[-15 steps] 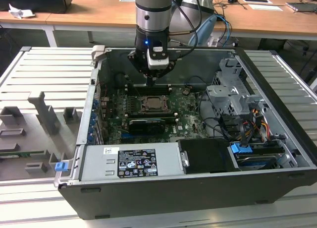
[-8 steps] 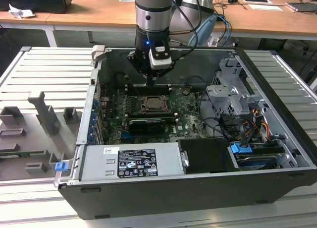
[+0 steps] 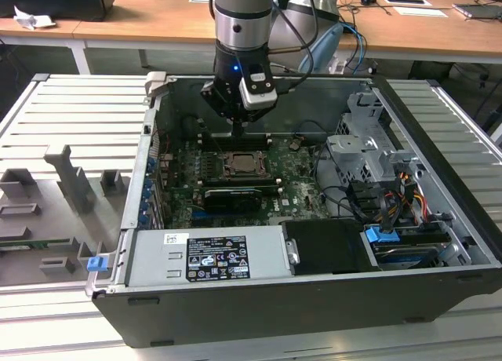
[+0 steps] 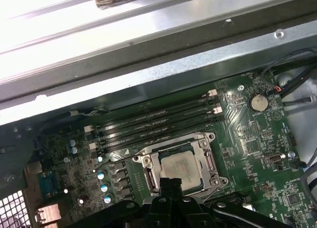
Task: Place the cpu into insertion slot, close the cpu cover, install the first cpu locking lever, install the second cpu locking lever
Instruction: 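Install the first cpu locking lever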
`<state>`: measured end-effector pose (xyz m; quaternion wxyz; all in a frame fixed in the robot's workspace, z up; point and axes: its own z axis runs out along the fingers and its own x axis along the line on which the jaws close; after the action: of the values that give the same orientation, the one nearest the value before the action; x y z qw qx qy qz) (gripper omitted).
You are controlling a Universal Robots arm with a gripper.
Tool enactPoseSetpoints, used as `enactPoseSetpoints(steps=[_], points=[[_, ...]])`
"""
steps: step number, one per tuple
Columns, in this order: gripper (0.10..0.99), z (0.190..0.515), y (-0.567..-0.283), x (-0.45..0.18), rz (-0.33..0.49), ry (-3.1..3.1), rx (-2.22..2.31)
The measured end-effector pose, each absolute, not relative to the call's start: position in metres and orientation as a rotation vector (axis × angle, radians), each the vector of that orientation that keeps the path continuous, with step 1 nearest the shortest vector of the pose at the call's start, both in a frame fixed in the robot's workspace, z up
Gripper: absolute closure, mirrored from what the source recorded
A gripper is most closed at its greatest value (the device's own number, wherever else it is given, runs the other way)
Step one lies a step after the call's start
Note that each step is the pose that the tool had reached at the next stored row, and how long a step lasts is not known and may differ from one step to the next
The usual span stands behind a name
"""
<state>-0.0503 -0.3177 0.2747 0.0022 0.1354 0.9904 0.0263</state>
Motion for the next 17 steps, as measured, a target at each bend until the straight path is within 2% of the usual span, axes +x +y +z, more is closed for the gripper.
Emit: enactPoseSetpoints(steps=[17], points=[[0.98,0.2747,-0.3177,-0.0503,0.083,3.137,0.155]])
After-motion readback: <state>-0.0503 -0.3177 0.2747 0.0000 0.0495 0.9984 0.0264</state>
